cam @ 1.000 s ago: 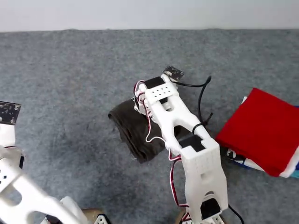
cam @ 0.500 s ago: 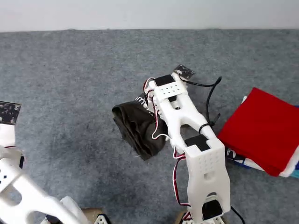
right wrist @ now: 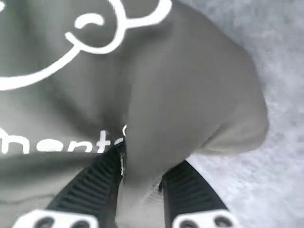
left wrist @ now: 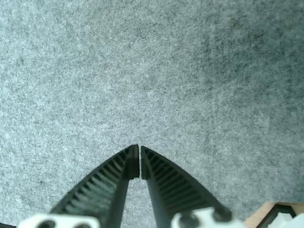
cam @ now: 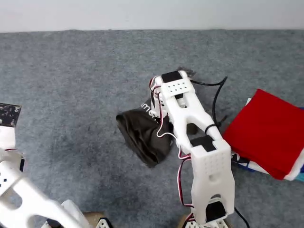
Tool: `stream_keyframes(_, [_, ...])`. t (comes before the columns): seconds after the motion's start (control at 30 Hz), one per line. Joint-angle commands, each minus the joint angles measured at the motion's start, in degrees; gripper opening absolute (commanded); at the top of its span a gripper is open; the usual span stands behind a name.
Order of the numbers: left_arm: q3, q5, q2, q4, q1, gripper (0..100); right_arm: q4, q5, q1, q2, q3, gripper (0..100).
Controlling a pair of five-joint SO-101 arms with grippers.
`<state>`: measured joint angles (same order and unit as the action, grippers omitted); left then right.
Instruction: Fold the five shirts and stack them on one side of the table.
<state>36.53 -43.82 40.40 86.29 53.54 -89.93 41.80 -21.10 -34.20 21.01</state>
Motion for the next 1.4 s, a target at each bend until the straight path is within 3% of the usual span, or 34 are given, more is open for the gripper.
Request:
stream_keyframes(0.0, [-2.0,-0.3,1.3,-0.4,0.0,1,-4.9,-4.9,0.5,9.5,1.3,0.9])
stream_keyframes(0.2, [-2.0,-0.3,1.3,-0.4,0.0,1,-13.1,-13.5,0.7,21.6,0.6,0.9])
stream_keyframes(0.53, [-2.0,-0.3,1.3,-0.4,0.0,1,-12.9,-29.4,5.1,50.2,-14.0,0.9])
stream_keyframes(0.73, [-1.9,-0.3,1.1,-0.4,0.0,1,-12.9,-40.4,16.9,60.5,-19.1,0.9])
stream_keyframes(0.97, [0.4,-0.3,1.3,-0.8,-0.3,1,-11.5,-49.3,32.0,61.6,-19.2,0.9])
stream_keyframes(1.37, [0.5,-0.4,1.3,-0.8,-0.3,1,11.9,-61.4,49.1,54.4,-26.7,0.9])
